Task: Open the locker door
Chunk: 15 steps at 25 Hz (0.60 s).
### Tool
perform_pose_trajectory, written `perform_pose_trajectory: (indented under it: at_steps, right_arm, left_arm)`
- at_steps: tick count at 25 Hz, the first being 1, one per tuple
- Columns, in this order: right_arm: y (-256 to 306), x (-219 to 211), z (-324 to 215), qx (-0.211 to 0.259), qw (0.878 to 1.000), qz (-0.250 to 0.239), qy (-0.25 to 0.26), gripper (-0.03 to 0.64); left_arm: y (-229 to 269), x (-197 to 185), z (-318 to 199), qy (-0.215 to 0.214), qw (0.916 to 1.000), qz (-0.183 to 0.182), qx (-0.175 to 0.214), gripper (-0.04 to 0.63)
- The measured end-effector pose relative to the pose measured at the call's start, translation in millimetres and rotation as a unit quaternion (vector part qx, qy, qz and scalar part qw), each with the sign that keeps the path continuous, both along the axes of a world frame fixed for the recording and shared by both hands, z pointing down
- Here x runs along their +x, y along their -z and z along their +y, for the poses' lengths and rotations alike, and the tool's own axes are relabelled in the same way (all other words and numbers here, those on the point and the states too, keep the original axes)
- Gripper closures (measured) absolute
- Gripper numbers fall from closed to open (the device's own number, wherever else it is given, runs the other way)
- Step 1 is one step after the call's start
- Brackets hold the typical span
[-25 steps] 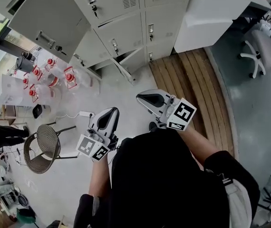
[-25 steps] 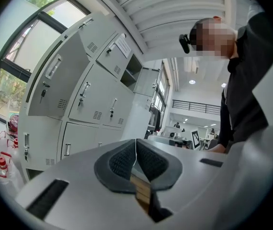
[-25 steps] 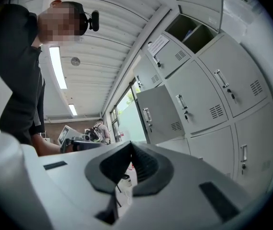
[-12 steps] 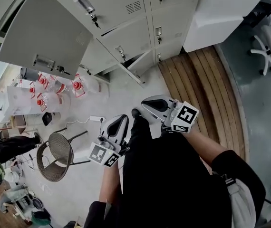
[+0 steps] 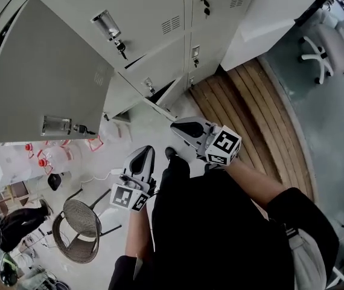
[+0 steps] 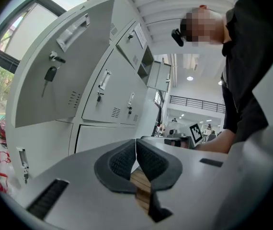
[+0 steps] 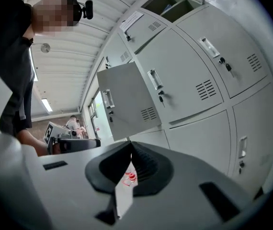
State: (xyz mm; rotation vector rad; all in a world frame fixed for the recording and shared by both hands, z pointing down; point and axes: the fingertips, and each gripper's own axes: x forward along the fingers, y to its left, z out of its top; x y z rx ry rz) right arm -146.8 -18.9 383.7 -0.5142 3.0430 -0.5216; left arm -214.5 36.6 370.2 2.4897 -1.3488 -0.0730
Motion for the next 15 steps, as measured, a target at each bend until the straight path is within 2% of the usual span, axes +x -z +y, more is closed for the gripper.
perform_pose_trajectory:
  at_steps: [3, 9, 15]
  right_arm:
    - [-10.5, -16.4, -23.5, 0.0, 0.999, 0.017, -0.027, 0.604]
    - [-48.5, -42.2, -62.0, -0.019, 0.995, 0.057, -0.075, 0.6]
    - [-76.2, -63.6, -96.8, -0.021, 0.991, 0.082, -0.1, 0.564]
  left_arm:
    - [-16.4, -15.8, -20.9, -0.026, 0.9995, -0.017, -0.007, 0.577]
    - [-44.3, -31.5, -47.9, -0.068, 0.9974, 0.001, -0.025, 0.577]
    - [-65.1, -47.0, -65.7, -0.065, 0.9972, 0.013, -0.035, 0.577]
